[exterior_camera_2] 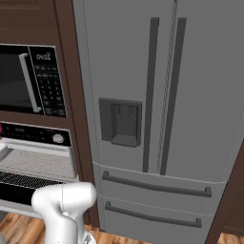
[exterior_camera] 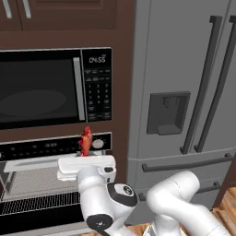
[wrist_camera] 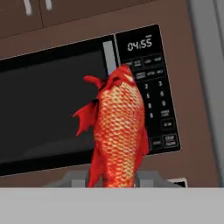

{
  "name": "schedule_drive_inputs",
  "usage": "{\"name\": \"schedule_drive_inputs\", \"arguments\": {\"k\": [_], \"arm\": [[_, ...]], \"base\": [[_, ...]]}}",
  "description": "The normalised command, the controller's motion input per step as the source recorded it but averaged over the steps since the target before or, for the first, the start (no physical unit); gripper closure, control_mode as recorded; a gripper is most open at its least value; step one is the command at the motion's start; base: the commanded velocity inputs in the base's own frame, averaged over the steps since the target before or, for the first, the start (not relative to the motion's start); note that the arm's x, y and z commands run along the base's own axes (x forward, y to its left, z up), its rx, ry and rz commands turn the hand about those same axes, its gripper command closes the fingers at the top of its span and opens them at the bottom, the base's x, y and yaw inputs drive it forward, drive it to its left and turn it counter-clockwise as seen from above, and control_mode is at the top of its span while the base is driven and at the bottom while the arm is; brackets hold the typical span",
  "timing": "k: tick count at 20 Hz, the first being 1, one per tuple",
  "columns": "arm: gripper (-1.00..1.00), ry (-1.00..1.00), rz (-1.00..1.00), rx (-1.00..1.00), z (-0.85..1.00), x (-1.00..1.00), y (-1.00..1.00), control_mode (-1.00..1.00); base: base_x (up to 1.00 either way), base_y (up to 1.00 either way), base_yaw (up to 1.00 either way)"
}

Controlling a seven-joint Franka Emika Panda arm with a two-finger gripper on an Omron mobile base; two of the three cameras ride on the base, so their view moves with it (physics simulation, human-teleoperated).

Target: Take the fish from the oven and place it on the plate on the counter.

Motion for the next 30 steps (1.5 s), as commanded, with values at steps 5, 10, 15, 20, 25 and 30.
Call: {"name": "schedule_drive_inputs", "arguments": {"k": [5,10,15,20,25,30], "arm": [[1.00,-0.30,-0.19,0.08,0.95,-0.33,-0.89,-1.00],[1.00,-0.24,-0.13,0.10,0.84,-0.52,-1.00,-1.00],[1.00,-0.13,-0.11,0.07,0.61,-0.24,-0.99,-1.00],[1.00,-0.02,-0.04,0.06,0.07,-0.08,-1.00,-1.00],[1.00,-0.18,-0.07,0.04,0.07,-0.67,-0.93,-1.00],[1.00,-0.16,-0.09,0.10,0.07,-0.40,-0.98,-1.00]], "base": [[0.00,0.00,0.00],[0.00,0.00,0.00],[0.00,0.00,0.00],[0.00,0.00,0.00],[0.00,0.00,0.00],[0.00,0.00,0.00]]}}
